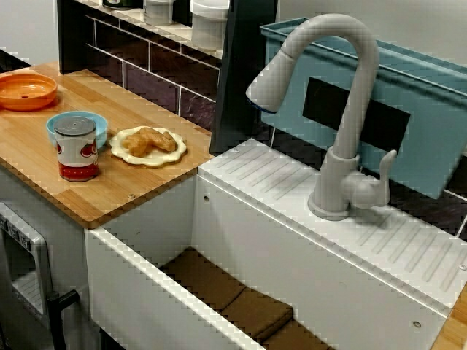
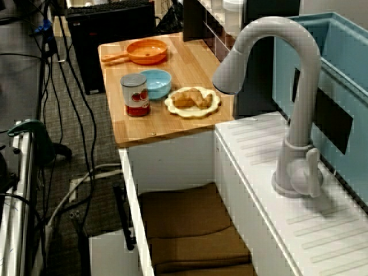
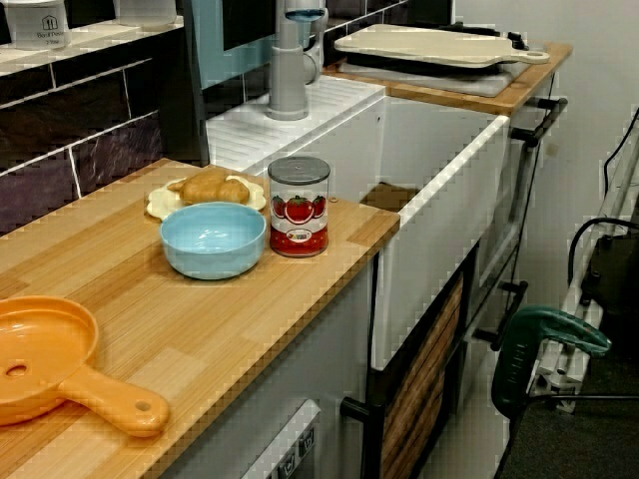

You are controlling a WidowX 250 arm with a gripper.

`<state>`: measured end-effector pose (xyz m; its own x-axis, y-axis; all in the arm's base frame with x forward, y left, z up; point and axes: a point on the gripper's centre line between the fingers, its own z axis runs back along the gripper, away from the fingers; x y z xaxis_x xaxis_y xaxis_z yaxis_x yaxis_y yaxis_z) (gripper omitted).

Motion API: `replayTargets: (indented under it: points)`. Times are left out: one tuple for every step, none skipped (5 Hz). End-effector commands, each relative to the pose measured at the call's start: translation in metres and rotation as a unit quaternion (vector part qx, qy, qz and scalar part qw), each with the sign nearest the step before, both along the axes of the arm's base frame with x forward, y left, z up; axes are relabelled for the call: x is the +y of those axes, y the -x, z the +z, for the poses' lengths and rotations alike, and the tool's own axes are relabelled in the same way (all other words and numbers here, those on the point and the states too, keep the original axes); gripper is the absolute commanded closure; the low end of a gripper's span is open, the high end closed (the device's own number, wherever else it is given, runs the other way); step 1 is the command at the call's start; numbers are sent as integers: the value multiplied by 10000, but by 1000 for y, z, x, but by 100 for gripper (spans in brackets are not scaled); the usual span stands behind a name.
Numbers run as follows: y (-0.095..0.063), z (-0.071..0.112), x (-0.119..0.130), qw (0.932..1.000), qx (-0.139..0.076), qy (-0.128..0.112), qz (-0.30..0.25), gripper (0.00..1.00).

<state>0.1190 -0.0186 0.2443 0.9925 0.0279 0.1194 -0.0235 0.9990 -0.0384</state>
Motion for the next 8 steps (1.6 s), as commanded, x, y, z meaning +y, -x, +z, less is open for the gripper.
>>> replayTargets:
  points:
    - [0, 0, 0, 10000, 0, 0, 0, 0]
    - [-34, -8, 14, 9990, 21, -212, 389, 0]
    - [-66, -16, 39, 9942, -76, -451, 974, 0]
    - [-97, -29, 76, 9827, -132, -745, 1690, 0]
    - [-122, -42, 112, 9726, -320, -1028, 2062, 0]
    - [-147, -52, 142, 9569, -591, -1512, 2407, 0]
    - [-174, -54, 167, 9516, -688, -1714, 2455, 0]
    - [-197, -61, 187, 9612, -643, -1884, 1911, 0]
